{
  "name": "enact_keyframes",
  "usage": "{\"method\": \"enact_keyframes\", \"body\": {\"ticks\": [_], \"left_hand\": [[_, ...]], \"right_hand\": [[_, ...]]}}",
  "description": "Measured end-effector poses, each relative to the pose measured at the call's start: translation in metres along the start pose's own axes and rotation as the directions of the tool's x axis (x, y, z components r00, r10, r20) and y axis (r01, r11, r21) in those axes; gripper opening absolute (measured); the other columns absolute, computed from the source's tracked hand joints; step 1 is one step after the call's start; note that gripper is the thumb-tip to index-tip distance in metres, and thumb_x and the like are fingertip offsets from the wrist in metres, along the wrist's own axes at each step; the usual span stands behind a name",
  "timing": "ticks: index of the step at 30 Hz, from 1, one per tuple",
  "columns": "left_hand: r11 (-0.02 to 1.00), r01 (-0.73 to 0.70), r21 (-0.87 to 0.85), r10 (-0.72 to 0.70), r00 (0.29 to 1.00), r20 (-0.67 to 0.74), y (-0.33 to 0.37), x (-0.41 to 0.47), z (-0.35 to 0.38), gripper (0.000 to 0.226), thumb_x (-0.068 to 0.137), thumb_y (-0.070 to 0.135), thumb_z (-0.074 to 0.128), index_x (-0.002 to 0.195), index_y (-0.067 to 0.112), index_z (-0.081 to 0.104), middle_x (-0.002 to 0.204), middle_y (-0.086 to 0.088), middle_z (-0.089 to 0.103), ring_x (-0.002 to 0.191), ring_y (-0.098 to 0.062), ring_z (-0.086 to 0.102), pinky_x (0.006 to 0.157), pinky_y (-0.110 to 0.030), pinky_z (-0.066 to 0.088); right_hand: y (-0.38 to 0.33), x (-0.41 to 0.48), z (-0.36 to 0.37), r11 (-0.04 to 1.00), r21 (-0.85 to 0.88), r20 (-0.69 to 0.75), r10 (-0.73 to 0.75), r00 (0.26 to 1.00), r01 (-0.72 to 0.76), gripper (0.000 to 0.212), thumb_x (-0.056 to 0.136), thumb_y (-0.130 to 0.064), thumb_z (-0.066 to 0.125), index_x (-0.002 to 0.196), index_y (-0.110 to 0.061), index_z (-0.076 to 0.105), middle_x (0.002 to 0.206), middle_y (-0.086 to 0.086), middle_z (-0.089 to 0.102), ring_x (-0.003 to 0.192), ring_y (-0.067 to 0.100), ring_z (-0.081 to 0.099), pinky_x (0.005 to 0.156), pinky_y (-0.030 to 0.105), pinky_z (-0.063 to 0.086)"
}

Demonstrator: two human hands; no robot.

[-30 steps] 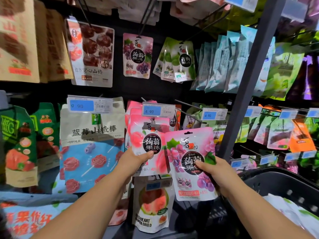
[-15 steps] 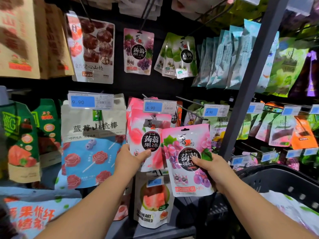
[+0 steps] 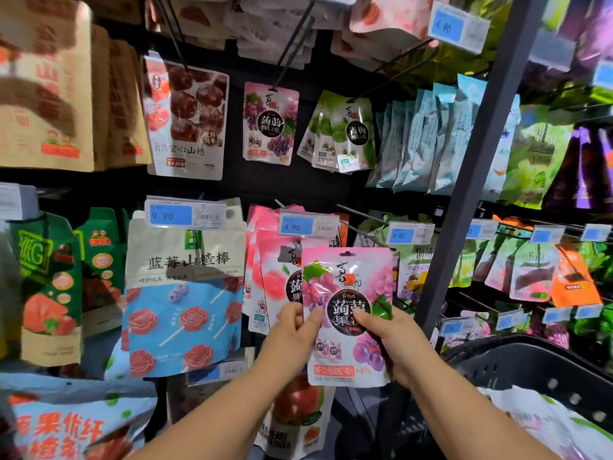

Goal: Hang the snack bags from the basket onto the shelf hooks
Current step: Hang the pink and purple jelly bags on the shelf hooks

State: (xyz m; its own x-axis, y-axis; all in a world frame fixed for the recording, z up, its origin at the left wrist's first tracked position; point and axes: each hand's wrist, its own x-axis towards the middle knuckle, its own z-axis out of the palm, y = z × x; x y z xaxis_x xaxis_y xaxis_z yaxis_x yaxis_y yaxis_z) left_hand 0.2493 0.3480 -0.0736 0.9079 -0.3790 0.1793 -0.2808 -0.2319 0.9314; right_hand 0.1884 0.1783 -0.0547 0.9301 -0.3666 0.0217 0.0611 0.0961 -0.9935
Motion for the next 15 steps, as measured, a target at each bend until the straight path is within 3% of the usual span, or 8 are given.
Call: {"method": "enact_keyframes", "body": {"ticks": [2, 4, 6, 8, 12, 15], "left_hand": [[0.993, 0.099, -0.070, -0.090, 0.988, 0.127, 0.002, -0.001, 0.004, 0.032, 0.095, 0.061, 0.042, 0.108, 0.032, 0.049, 0.103, 0.017, 0.057, 0.102, -0.009, 0.055, 0.090, -0.030, 0.043], [0.977, 0.108, -0.183, -0.074, 0.980, 0.184, 0.006, 0.000, 0.004, 0.043, 0.089, 0.067, 0.050, 0.116, 0.034, 0.059, 0.113, 0.017, 0.067, 0.110, -0.010, 0.062, 0.104, -0.040, 0.045], [0.963, 0.098, -0.253, -0.056, 0.984, 0.167, 0.013, 0.004, 0.002, 0.050, 0.079, 0.067, 0.057, 0.113, 0.032, 0.066, 0.106, 0.008, 0.075, 0.100, -0.016, 0.070, 0.099, -0.048, 0.050], [0.962, 0.082, -0.260, -0.055, 0.992, 0.110, 0.024, 0.008, -0.001, 0.047, 0.079, 0.064, 0.059, 0.111, 0.031, 0.067, 0.101, 0.006, 0.076, 0.095, -0.016, 0.072, 0.095, -0.046, 0.053], [0.993, -0.011, -0.119, 0.011, 1.000, -0.004, 0.041, 0.012, -0.010, 0.020, 0.097, 0.047, 0.052, 0.109, 0.033, 0.061, 0.098, 0.013, 0.068, 0.086, -0.003, 0.061, 0.080, -0.026, 0.048], [0.992, -0.042, -0.117, 0.035, 0.998, -0.060, 0.049, 0.015, -0.018, 0.020, 0.098, 0.043, 0.052, 0.112, 0.029, 0.060, 0.095, 0.013, 0.064, 0.082, -0.001, 0.058, 0.065, -0.013, 0.042]], "right_hand": [[-0.001, 0.000, 0.004, 1.000, 0.010, -0.006, -0.022, 1.000, 0.022, 0.019, 0.089, -0.004, 0.066, 0.107, 0.000, 0.067, 0.097, 0.022, 0.074, 0.089, 0.039, 0.072, 0.085, 0.051, 0.057], [-0.006, 0.001, 0.006, 0.998, -0.008, -0.024, -0.065, 0.998, 0.065, 0.019, 0.088, -0.006, 0.067, 0.107, 0.000, 0.069, 0.097, 0.017, 0.076, 0.088, 0.031, 0.073, 0.081, 0.043, 0.057], [-0.014, 0.002, 0.010, 0.997, 0.003, -0.027, -0.079, 0.997, 0.079, 0.022, 0.088, -0.008, 0.068, 0.108, 0.000, 0.069, 0.099, 0.017, 0.075, 0.092, 0.032, 0.073, 0.086, 0.044, 0.056], [-0.021, 0.002, 0.014, 0.997, 0.031, -0.014, -0.073, 0.997, 0.073, 0.022, 0.090, -0.010, 0.066, 0.109, 0.000, 0.069, 0.101, 0.019, 0.075, 0.096, 0.038, 0.071, 0.092, 0.050, 0.055], [-0.034, 0.002, 0.021, 0.995, 0.034, 0.040, -0.091, 0.995, 0.090, 0.022, 0.093, -0.010, 0.062, 0.113, -0.003, 0.067, 0.104, 0.017, 0.075, 0.099, 0.036, 0.071, 0.097, 0.053, 0.052], [-0.043, -0.001, 0.026, 0.990, 0.016, 0.091, -0.143, 0.985, 0.142, 0.028, 0.092, -0.006, 0.063, 0.119, -0.007, 0.063, 0.106, 0.012, 0.075, 0.101, 0.028, 0.071, 0.094, 0.046, 0.053]]}}
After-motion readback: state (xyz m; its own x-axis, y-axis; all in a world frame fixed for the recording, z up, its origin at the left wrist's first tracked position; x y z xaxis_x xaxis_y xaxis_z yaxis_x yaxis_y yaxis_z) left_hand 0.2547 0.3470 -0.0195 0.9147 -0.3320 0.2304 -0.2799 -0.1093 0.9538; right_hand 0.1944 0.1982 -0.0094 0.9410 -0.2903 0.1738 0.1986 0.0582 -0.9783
